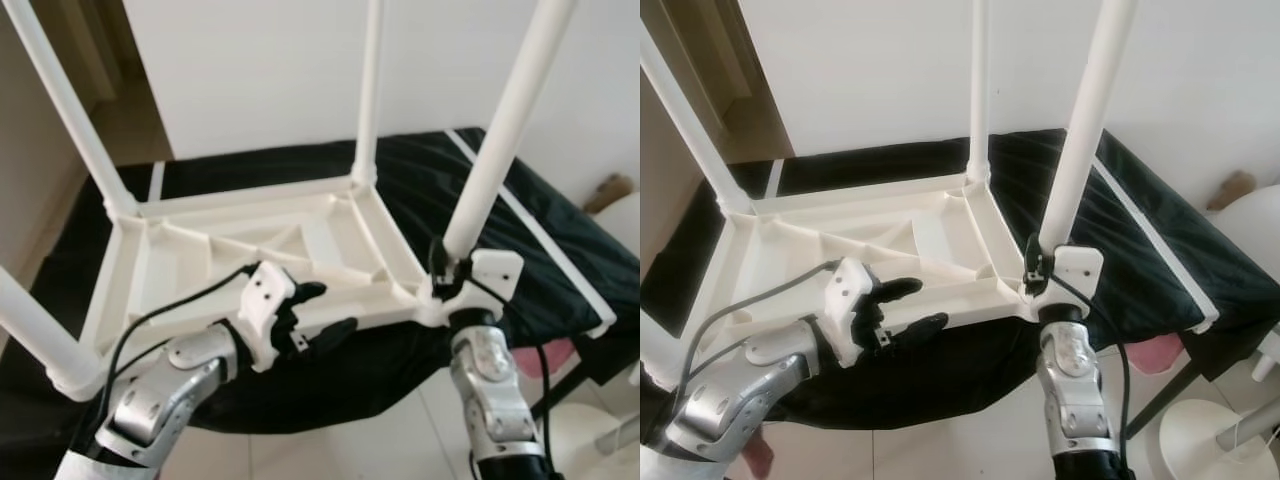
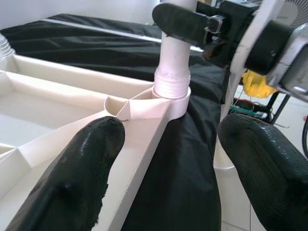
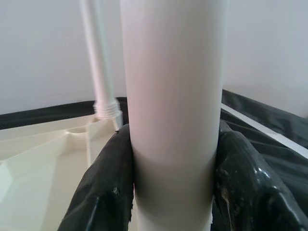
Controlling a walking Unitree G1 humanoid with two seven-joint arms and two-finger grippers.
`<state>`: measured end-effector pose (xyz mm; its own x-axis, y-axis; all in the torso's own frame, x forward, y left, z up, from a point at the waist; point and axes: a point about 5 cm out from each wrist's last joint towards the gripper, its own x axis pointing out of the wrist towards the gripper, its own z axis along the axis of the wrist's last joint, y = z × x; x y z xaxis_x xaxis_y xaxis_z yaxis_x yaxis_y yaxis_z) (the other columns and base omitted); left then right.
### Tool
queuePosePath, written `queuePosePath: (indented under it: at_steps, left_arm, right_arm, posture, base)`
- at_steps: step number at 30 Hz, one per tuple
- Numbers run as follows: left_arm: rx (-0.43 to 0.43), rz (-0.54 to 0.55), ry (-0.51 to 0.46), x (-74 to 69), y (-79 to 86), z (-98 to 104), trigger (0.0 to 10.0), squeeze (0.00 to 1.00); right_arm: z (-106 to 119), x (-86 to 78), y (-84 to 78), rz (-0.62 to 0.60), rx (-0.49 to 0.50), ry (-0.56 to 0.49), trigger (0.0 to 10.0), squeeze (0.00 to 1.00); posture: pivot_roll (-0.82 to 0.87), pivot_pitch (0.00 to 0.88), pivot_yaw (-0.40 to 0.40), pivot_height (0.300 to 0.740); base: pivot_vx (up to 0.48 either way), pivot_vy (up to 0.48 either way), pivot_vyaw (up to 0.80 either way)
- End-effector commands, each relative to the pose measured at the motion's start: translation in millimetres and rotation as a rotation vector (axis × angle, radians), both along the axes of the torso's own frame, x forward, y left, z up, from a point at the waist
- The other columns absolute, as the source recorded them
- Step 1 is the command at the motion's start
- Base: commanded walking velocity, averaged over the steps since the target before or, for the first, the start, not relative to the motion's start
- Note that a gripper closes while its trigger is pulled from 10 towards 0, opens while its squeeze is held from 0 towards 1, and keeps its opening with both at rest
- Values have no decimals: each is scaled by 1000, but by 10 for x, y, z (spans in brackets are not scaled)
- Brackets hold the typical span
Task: Building children table
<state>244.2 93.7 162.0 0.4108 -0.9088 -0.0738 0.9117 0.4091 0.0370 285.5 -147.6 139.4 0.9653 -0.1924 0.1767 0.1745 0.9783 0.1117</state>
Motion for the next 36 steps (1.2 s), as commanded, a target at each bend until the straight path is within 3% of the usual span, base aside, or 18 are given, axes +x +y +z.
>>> queuePosePath:
  at_steps: [1,7,8,11,12,18,23,26,27,34,36]
  left_arm:
    - [6,-99,-3,-23,-36,23,10000,0]
    - [6,-97,-7,-13,-50,24,10000,0]
    - [5,-96,-8,-10,-54,27,10000,0]
    - [3,-95,-9,-9,-60,28,10000,0]
    - [3,-95,-9,-8,-61,28,10000,0]
    - [-7,-97,-8,-22,-88,26,10000,0]
    - [-11,-99,-10,-22,-110,25,10000,0]
    - [-12,-99,-10,-22,-113,25,10000,0]
    - [-12,-102,-11,-24,-127,25,10000,0]
    - [-9,-103,-13,-7,-161,15,10000,0]
    - [15,-101,-18,-2,-199,-25,10000,0]
  right_arm:
    - [-341,-31,26,-28,81,176,10000,0]
    - [-271,-14,68,6,74,120,10000,0]
    - [-252,-13,78,8,76,107,10000,251]
    - [-238,-10,88,10,82,100,10000,251]
    - [-235,-8,91,9,83,99,10000,1000]
    - [-80,30,-6,70,93,11,10000,1000]
    - [-66,99,-195,180,68,13,10000,1000]
    - [-68,108,-213,193,65,16,10000,1000]
    - [-59,167,-289,276,14,23,10000,0]
    - [-46,266,-374,410,-76,44,10000,0]
    - [-26,312,-353,515,-135,56,10000,0]
  posture:
    - [21,0,37,740]
    - [25,0,30,740]
    - [25,0,31,740]
    - [25,0,29,740]
    - [25,0,29,740]
    - [21,0,28,740]
    - [15,0,27,740]
    - [15,0,27,740]
    - [12,0,28,740]
    - [5,0,32,740]
    - [3,0,31,740]
  base:
    - [0,0,0]
    - [0,0,0]
    - [0,0,0]
    - [0,0,0]
    - [0,0,0]
    - [0,0,0]
    - [0,0,0]
    - [0,0,0]
    - [0,0,0]
    - [0,0,0]
    - [0,0,0]
